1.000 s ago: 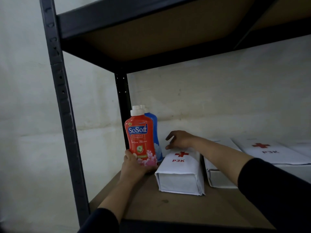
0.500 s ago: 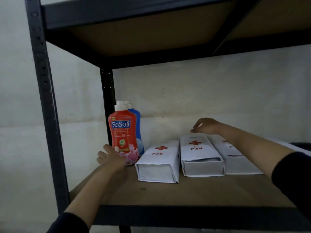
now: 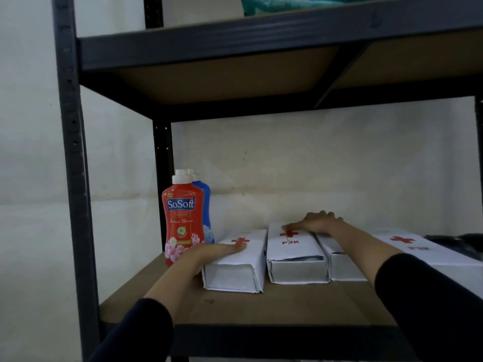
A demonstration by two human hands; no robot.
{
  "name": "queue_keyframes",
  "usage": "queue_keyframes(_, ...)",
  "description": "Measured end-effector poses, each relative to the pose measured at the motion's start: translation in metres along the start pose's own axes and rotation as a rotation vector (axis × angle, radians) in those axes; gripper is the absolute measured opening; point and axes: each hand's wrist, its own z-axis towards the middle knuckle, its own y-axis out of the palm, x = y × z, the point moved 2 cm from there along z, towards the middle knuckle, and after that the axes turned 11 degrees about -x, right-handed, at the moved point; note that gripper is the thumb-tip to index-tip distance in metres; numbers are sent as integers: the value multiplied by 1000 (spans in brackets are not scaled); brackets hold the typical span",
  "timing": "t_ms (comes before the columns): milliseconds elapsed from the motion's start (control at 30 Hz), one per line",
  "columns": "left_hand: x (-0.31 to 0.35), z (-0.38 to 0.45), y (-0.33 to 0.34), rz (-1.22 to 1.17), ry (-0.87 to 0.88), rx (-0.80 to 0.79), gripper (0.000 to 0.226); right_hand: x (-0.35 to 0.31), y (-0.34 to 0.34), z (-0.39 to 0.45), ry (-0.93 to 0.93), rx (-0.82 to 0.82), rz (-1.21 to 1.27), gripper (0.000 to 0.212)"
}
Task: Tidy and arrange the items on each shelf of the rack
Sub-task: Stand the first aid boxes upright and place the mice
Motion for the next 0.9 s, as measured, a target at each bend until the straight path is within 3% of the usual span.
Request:
queue_keyframes(67,-3,3,-1,-17,9,6,112,-1,-2,0,-44,18,50,125)
queue_keyframes(133,-4,3,2,-36,33,17,79,-1,-3,3,-138,8,178,130)
queue_keyframes(200,0,-11,10,-92,67,-9,37,0,-5,-1,-265,27,418,113)
queue_keyframes(267,0,-12,8,-166,99,-42,28,1,-14,-12,-365,45,594,90)
queue_keyframes(400,-3,-7,7,-266,181,-64,37,1,-39,-38,-521,-31,771,76)
queue_keyframes(533,-1,7,14,-322,308,13,86,-9,-59,-59,-728,140,760,76)
queue_keyframes(767,0,22,18,-296,400,178,91,-13,-51,-73,-853,314,678,79)
queue_keyframes(900,-2,27,16,-214,415,175,84,7,-31,-69,-832,189,710,105)
